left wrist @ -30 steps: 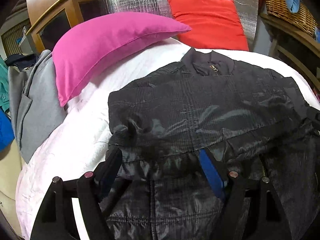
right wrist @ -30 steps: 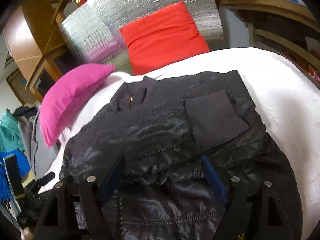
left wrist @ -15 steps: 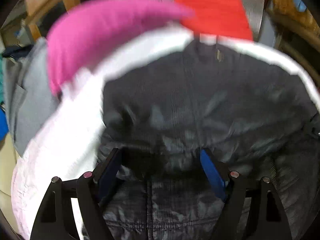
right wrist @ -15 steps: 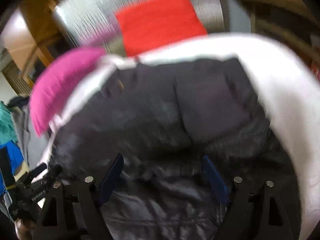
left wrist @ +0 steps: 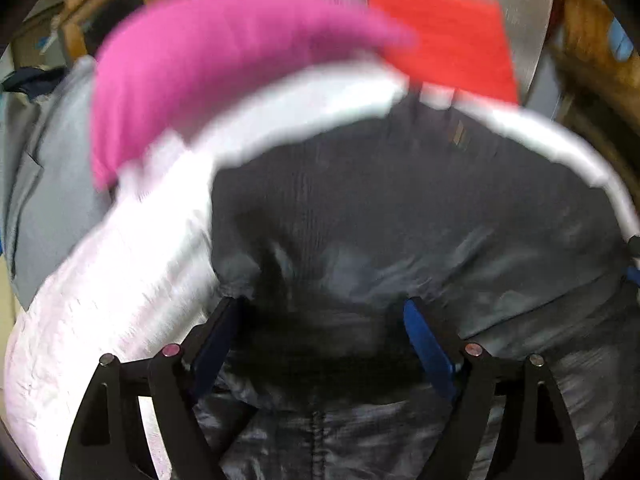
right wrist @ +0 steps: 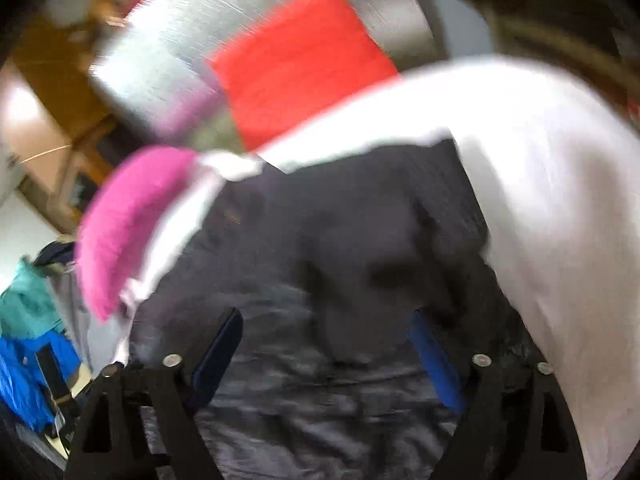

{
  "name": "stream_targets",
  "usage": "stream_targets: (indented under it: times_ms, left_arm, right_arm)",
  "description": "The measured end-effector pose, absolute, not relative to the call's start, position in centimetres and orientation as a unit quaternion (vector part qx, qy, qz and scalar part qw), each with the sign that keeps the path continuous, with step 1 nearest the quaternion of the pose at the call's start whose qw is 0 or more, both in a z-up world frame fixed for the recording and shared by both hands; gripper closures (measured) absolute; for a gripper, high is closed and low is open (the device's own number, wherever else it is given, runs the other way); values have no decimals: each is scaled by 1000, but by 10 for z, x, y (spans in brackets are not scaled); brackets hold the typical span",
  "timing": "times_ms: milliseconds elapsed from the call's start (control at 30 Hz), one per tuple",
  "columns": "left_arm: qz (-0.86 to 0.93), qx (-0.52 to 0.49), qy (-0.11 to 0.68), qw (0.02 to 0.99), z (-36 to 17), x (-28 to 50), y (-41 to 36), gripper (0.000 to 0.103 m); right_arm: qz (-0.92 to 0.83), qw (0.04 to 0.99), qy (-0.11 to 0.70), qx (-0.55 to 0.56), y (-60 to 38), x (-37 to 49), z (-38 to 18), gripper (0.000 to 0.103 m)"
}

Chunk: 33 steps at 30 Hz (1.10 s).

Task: Fold large clothes

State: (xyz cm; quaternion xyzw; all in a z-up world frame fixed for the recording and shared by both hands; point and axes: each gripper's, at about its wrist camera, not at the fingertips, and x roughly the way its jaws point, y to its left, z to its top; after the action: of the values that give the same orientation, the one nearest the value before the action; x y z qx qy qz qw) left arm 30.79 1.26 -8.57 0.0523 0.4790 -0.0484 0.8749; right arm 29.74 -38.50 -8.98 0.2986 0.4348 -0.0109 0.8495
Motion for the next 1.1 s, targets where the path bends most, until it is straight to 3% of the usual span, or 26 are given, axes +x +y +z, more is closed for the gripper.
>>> stream_targets:
  times_ms: [300, 500, 733, 833, 1100]
  left_arm:
    - [-57, -27, 416, 907, -46, 302, 27, 18]
    - [-90, 48, 450, 887, -72, 307, -33, 18]
    - [-84, 60, 449, 887, -93, 308, -36, 9]
    - [-87, 67, 455, 884, -89, 308, -34, 9]
    - [-75, 92, 449, 886, -73, 278, -23, 9]
  right_arm:
    - [27, 887, 361, 286, -362, 307, -32, 14]
    - [23, 849, 443, 289, -341, 345, -88, 14]
    - [62, 869, 386, 303, -339, 353, -58, 13]
    - [24, 837, 446, 317, -348, 377, -92, 10]
    - [55, 870, 392, 295, -342, 289, -50, 10]
